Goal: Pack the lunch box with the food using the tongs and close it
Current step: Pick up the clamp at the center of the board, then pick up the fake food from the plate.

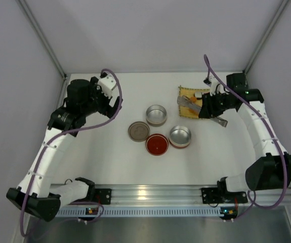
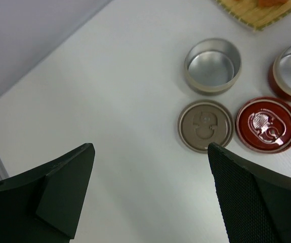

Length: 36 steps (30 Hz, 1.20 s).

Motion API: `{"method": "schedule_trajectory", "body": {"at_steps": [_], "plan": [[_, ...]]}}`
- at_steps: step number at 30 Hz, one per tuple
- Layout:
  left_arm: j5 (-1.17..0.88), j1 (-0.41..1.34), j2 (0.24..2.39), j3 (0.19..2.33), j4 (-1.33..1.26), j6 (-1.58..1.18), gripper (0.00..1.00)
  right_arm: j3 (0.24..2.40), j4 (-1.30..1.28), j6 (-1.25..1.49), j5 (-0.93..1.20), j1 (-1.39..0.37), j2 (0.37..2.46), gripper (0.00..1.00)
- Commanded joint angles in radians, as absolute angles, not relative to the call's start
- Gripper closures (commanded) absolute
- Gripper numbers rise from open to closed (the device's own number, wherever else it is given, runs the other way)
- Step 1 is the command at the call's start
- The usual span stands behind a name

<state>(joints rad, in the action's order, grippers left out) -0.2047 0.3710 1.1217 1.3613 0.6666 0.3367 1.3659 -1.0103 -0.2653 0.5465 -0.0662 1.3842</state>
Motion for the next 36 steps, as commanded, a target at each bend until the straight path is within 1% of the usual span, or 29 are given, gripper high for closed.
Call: {"method": "schedule_trajectory", "body": {"at_steps": [1,6,10,14,19,22,25,36], "plan": [[-0.278,0.275,1.137,1.298,0.732,0.239,0.02,1.462,-0.954,-0.253,0.391,-0.046,1.379,0.62],[-0.33,0.201,1.134,1.204,0.693,0.206,0.02,1.502,-0.979,-0.255,0.289,-0.043,1.414,0.61],[-0.341,0.184,1.118,1.137,0.652,0.193,0.02,1.494,-0.988,-0.27,0.246,-0.043,1.427,0.58],[-0.348,0.181,1.121,1.115,0.637,0.186,0.02,1.489,-0.997,-0.311,0.244,-0.041,1.442,0.57],[-0.472,0.181,1.138,1.143,0.707,0.271,0.02,1.523,-1.038,-0.419,0.268,-0.041,1.476,0.55],[-0.498,0.181,1.16,1.16,0.749,0.293,0.02,1.531,-1.058,-0.477,0.264,-0.041,1.5,0.5],[-0.518,0.181,1.169,1.16,0.759,0.299,0.02,1.519,-1.051,-0.492,0.247,-0.041,1.517,0.49],[-0.546,0.181,1.206,1.17,0.758,0.304,0.02,1.5,-1.002,-0.555,0.203,-0.04,1.582,0.5]]}}
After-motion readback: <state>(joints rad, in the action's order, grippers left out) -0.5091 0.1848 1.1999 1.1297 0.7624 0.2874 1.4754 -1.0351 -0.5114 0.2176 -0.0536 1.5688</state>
